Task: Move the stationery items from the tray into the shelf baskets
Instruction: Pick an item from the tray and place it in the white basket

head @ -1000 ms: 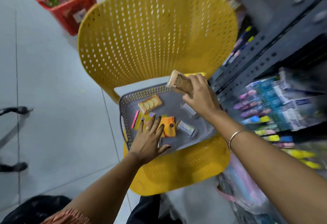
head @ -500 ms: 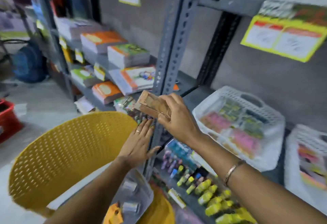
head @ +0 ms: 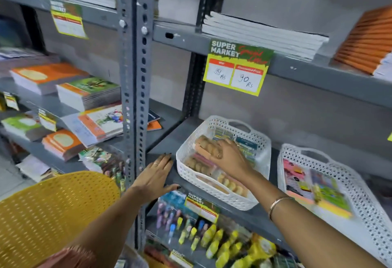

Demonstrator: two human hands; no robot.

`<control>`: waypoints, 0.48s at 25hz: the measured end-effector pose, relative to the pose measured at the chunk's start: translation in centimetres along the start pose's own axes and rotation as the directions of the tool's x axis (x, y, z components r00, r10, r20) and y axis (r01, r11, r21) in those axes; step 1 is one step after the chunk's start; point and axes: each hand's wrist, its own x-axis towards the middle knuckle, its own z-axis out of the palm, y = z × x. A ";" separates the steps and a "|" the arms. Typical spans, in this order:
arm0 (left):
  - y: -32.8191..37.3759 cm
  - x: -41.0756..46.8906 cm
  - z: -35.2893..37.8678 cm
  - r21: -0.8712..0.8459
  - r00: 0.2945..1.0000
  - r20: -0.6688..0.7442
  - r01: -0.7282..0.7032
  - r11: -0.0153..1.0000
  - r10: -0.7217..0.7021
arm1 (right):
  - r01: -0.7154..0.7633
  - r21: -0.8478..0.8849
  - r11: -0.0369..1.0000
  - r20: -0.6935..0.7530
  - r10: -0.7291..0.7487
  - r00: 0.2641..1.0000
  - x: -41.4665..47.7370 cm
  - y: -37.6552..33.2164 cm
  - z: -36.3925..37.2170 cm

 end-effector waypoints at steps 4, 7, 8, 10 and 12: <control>-0.2 0.4 0.6 0.017 0.999 0.009 -0.037 0.999 0.037 | -0.037 -0.031 0.999 0.114 0.040 0.993 0.3 0.7 2.7; -0.7 0.2 1.4 0.014 0.998 0.023 -0.063 0.998 0.063 | -0.028 -0.021 0.999 0.168 0.032 0.985 0.8 0.5 4.2; -0.8 0.1 1.9 0.017 0.998 0.032 -0.052 0.998 0.052 | -0.029 -0.012 1.000 0.173 0.030 0.985 0.9 0.5 4.5; -0.8 0.1 2.5 0.004 0.999 0.013 -0.040 0.999 0.040 | -0.025 0.009 1.000 0.194 0.022 0.981 1.1 0.4 4.9; -0.6 0.1 2.6 -0.010 0.999 -0.020 -0.040 0.999 0.039 | -0.001 0.013 1.000 0.234 -0.002 0.972 1.1 0.3 4.7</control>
